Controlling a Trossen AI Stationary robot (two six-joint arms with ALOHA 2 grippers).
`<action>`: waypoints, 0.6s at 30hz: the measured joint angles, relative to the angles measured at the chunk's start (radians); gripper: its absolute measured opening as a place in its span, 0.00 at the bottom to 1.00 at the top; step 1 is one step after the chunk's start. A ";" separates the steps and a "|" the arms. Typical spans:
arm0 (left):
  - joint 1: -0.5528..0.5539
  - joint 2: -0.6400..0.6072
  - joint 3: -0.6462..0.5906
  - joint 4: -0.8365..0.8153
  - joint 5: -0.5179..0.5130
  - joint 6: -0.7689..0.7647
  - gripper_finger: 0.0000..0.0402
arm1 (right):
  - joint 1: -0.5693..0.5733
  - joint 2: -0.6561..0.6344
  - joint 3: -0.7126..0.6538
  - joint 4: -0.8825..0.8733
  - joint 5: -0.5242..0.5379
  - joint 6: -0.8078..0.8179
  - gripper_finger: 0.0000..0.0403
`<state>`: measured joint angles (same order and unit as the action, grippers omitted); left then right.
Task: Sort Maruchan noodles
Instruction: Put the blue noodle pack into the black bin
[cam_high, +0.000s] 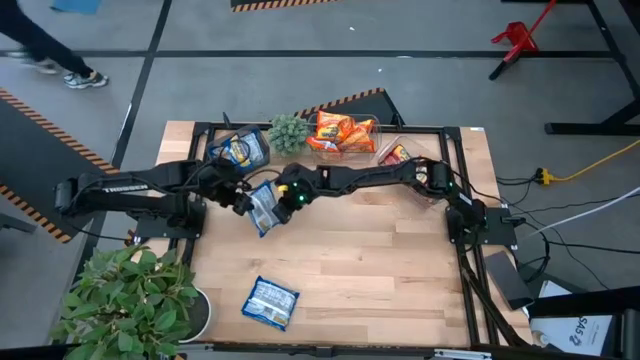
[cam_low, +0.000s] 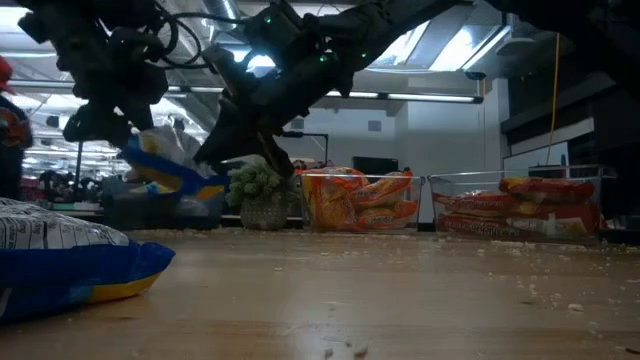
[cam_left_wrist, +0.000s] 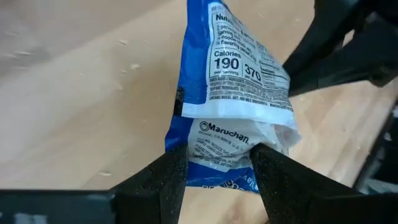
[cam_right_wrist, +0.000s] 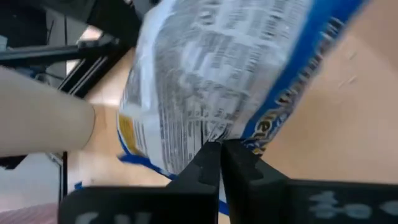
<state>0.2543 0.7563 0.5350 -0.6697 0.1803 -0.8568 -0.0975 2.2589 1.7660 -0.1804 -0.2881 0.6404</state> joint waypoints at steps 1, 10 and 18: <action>0.000 0.000 0.009 -0.013 -0.011 0.000 0.44 | -0.006 0.000 0.008 -0.004 -0.001 -0.005 0.00; 0.000 -0.006 0.056 -0.037 -0.190 -0.002 0.43 | -0.083 0.000 0.112 0.006 0.026 -0.071 0.00; 0.015 -0.006 0.057 -0.022 -0.505 0.002 0.39 | -0.175 0.025 0.219 0.076 0.008 -0.092 0.00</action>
<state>0.2692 0.7506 0.5919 -0.6917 -0.3244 -0.8544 -0.2722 2.2836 1.9855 -0.1045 -0.2799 0.5480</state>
